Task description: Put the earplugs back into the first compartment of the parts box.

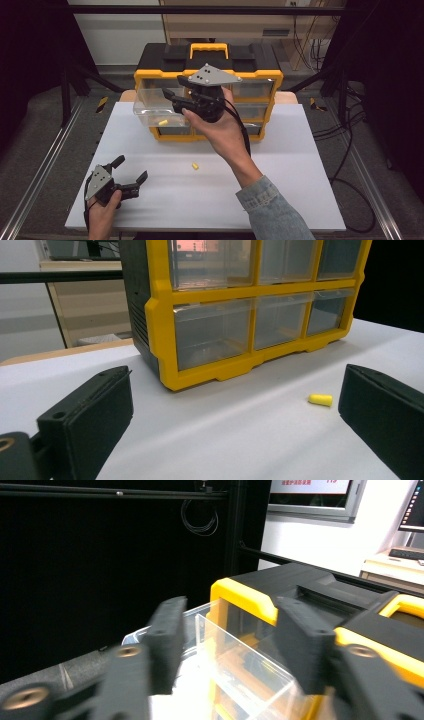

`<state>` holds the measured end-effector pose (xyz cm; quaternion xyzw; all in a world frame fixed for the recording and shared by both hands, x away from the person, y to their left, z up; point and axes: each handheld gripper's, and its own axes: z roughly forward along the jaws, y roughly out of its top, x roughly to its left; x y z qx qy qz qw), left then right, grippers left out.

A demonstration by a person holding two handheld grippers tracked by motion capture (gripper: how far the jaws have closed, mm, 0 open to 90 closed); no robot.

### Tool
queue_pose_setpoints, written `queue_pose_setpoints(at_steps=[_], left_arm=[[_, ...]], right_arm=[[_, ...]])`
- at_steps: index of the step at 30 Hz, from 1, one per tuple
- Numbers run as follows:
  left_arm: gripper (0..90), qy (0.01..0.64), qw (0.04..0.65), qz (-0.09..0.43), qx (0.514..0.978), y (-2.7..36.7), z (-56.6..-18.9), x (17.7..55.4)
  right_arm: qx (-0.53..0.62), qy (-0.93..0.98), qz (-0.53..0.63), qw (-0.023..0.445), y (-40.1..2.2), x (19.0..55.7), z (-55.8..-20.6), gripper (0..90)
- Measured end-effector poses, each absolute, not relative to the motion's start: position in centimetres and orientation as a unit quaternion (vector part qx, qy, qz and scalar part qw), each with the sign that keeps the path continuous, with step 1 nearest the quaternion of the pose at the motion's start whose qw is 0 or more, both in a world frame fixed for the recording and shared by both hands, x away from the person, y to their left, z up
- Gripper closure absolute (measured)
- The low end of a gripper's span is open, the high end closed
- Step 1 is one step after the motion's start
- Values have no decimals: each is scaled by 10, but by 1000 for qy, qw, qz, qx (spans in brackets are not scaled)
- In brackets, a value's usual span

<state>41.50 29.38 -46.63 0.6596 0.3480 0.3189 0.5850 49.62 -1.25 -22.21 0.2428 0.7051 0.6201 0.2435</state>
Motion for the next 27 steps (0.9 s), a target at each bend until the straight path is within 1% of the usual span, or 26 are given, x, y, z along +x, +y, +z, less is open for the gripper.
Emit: queue_pose_setpoints(at_steps=[1, 2, 3, 5, 6, 7, 9, 12, 21, 24, 27], left_arm=[[7, 348, 585, 319, 659, 294, -466, 415], [7, 348, 585, 319, 659, 294, -466, 415], [7, 348, 585, 319, 659, 294, -466, 415], [7, 349, 585, 319, 658, 294, -466, 415], [7, 349, 585, 319, 658, 294, -466, 415], [7, 349, 585, 320, 658, 295, -466, 415], [7, 351, 585, 320, 657, 295, -466, 415], [7, 351, 585, 321, 657, 295, -466, 415], [7, 349, 588, 321, 656, 295, -466, 414], [7, 349, 588, 321, 655, 296, -466, 414], [7, 349, 588, 321, 655, 296, -466, 414]], right_arm=[[245, 704, 618, 249, -14, 495, -222, 334], [245, 704, 618, 249, -14, 495, -222, 334], [248, 701, 619, 251, -19, 493, -223, 239], [251, 698, 620, 256, -23, 490, -223, 177], [251, 698, 620, 256, -23, 490, -223, 177], [254, 694, 622, 259, -29, 486, -224, 140], [252, 695, 621, 261, -35, 483, -226, 105], [251, 697, 619, 261, -40, 481, -229, 94], [265, 703, 604, 265, -63, 472, -261, 72], [280, 711, 594, 252, -72, 470, -282, 72], [285, 714, 590, 245, -75, 469, -293, 72]])
